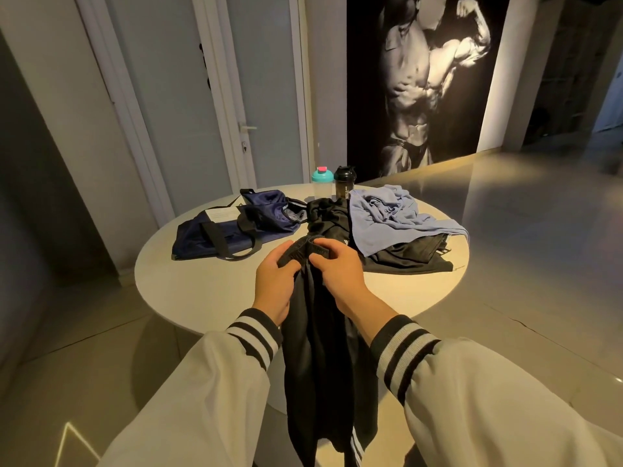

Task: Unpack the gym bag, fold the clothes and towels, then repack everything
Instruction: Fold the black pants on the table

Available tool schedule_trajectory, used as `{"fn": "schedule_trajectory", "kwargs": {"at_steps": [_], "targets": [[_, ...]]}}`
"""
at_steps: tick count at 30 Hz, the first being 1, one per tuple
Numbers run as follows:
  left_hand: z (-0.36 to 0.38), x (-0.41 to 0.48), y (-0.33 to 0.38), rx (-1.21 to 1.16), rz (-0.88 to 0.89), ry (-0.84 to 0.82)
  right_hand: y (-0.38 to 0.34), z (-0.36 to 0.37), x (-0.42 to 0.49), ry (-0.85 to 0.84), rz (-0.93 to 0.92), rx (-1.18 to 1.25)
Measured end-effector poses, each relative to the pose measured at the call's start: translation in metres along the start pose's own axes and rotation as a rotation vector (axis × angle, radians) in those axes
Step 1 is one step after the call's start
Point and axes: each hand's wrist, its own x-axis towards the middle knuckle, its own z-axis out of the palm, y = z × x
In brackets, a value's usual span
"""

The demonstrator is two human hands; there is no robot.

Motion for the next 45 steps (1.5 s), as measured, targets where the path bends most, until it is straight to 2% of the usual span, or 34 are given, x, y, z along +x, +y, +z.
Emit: {"fn": "schedule_trajectory", "kwargs": {"at_steps": [5,9,11,15,21,23,26,29,33,38,39,41,43,45], "targets": [[0.004,0.003,0.007,0.011,-0.021,0.079,0.004,0.007,0.003,0.043,-0.047,-0.057],[0.003,0.002,0.006,-0.05,-0.047,-0.036,0.006,0.008,0.004,0.043,-0.068,-0.058],[0.005,0.0,0.006,0.007,-0.014,-0.05,0.005,0.01,0.004,0.026,-0.067,-0.076],[0.007,0.001,0.005,0.119,0.065,0.08,0.006,0.013,0.002,0.019,-0.117,-0.176],[0.006,-0.002,0.01,0.122,0.133,0.2,0.005,0.016,0.001,0.045,-0.203,-0.284],[0.006,-0.004,0.012,0.136,0.164,0.155,0.005,0.017,0.003,0.029,-0.199,-0.268],[0.006,-0.005,0.011,0.1,0.143,-0.015,0.007,0.018,0.004,-0.054,-0.163,-0.155],[0.003,-0.003,0.007,0.059,0.094,-0.11,0.007,0.016,0.003,-0.085,-0.032,0.01],[-0.007,-0.001,0.001,0.099,0.127,-0.064,0.016,0.014,0.003,-0.211,-0.005,0.11],[-0.014,-0.001,0.002,0.041,0.155,0.086,0.029,-0.002,0.007,-0.01,-0.065,-0.103],[-0.016,-0.001,0.002,0.018,0.154,0.089,0.032,-0.006,0.006,-0.021,-0.042,-0.103],[-0.018,-0.001,0.003,-0.015,0.135,0.073,0.037,-0.01,0.004,-0.171,0.01,-0.003],[-0.018,0.0,0.004,-0.035,0.099,0.038,0.04,-0.008,0.0,-0.287,-0.015,0.047],[-0.016,0.0,0.004,-0.046,0.079,0.001,0.04,-0.004,-0.003,-0.23,-0.081,0.018]]}}
